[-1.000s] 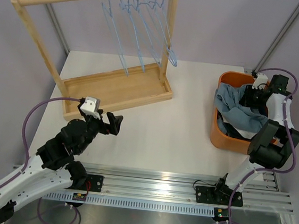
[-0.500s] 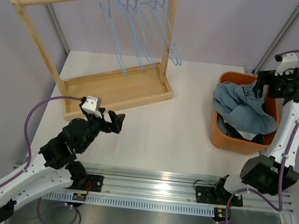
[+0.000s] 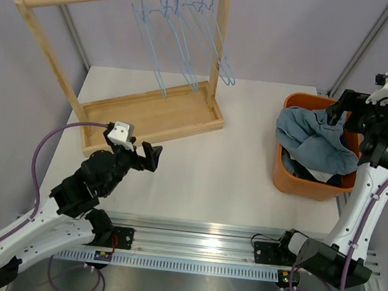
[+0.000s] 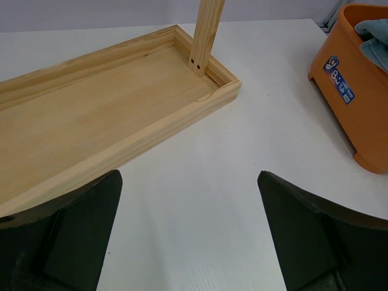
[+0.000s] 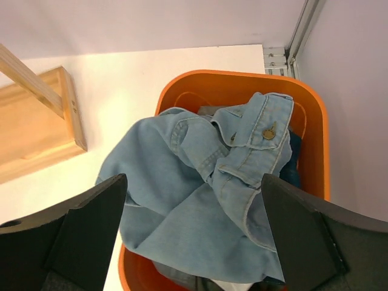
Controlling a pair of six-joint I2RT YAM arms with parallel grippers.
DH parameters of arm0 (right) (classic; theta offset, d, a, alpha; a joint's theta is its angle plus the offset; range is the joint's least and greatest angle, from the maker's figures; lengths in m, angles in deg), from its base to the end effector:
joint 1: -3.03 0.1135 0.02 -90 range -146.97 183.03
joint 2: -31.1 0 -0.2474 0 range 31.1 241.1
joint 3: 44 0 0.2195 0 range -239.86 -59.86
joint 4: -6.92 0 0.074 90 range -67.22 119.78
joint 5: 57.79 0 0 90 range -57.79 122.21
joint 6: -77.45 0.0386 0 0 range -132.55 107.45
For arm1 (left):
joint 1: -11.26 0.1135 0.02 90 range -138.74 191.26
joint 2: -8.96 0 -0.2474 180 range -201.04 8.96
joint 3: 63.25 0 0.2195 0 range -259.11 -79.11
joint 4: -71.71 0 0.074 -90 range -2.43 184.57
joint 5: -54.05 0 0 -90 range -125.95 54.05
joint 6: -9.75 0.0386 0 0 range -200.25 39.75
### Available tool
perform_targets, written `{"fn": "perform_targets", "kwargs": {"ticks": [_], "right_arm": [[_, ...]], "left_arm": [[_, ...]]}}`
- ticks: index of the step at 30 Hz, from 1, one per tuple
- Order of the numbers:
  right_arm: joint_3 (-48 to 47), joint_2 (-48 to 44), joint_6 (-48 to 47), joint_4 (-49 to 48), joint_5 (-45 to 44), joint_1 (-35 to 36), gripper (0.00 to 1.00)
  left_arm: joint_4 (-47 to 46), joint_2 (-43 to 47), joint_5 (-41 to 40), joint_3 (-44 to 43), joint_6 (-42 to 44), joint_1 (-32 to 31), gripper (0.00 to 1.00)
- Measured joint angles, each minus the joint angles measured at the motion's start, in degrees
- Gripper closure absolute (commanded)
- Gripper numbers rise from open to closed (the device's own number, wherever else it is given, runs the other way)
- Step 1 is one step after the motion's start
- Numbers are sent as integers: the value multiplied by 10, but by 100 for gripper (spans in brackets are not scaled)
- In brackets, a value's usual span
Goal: Remove the skirt from the hanger
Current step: Place the skirt in the bin, then reset both arms
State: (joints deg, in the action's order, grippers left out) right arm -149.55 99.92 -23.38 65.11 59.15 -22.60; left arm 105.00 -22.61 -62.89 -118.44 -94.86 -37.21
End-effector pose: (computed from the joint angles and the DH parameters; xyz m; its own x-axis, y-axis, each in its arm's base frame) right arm 0.1946 -0.0740 0.4358 -0.3250 -0.0299 -0.9452 -0.0566 0.9983 -0.0121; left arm 0.0908 -0.0761 0.3128 -0.2014 -0.1117 -0.9731 0.3312 0.9272 -0.1750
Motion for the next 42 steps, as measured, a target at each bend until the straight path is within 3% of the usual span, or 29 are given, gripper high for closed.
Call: {"fn": "perform_targets", "kwargs": {"ticks": [9, 21, 42], "right_arm": [[92, -81, 101, -59, -48, 0, 0], [126, -104, 152, -80, -71, 0, 1], [233, -128, 125, -137, -93, 0, 1]], "left_arm": [[9, 0, -1, -12, 11, 0, 1], [19, -15, -1, -26, 19, 0, 1], [35, -27, -2, -27, 19, 0, 1]]}}
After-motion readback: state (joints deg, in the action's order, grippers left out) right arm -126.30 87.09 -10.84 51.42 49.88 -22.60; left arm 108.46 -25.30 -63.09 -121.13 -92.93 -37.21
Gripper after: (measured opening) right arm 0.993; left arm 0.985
